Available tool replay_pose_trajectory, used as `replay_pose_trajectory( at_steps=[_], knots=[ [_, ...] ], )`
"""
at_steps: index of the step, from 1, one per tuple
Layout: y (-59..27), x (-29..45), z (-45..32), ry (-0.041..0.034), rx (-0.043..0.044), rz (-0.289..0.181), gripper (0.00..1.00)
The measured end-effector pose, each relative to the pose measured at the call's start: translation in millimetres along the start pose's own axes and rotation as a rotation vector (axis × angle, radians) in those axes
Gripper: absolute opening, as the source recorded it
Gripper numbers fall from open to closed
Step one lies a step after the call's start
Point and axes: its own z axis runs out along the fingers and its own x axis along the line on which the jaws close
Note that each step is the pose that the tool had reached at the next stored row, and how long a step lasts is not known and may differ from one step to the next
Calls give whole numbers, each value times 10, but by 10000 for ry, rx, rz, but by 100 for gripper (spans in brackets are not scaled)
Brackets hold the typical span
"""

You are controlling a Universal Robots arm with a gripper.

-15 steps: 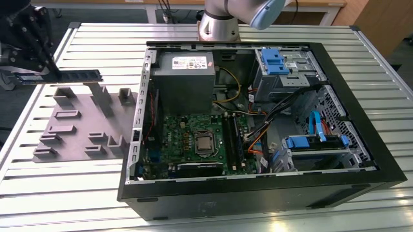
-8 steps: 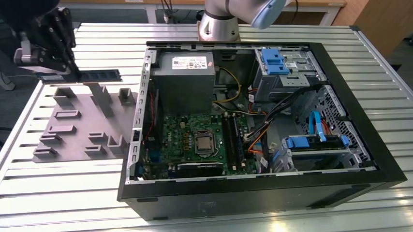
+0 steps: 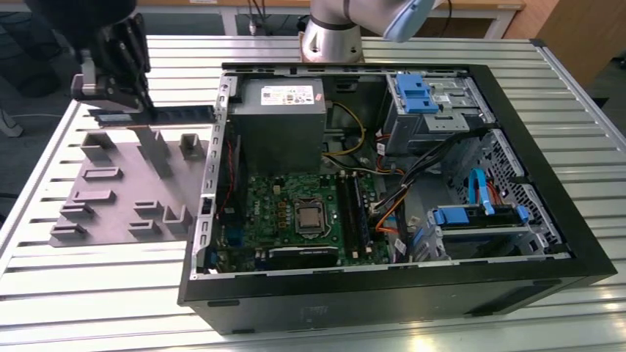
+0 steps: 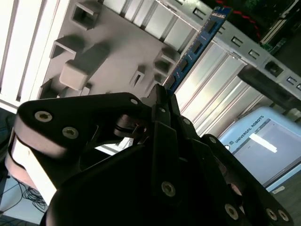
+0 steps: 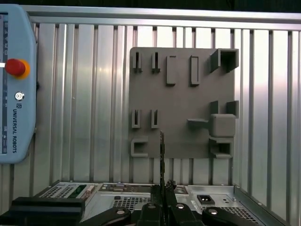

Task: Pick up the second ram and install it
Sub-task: 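Pick up the second ram and move it above second insertion slot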

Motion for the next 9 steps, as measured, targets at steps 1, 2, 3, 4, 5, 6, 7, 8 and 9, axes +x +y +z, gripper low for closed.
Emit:
replay_pose_trajectory(
  at_steps=[1,2,3,4,5,6,7,8,9],
  knots=[
    [-45,0,1,-1,1,-1,14],
    [-91,1,2,0,1,-1,14],
    [-138,1,2,-1,1,0,14],
    [-183,2,2,1,0,-1,14],
    [-228,2,3,0,0,-1,14],
    [-273,2,3,0,0,0,14],
    [-318,3,4,-1,1,0,14],
    [-363,3,5,-1,1,-1,14],
    [-406,4,5,0,0,0,14]
  ],
)
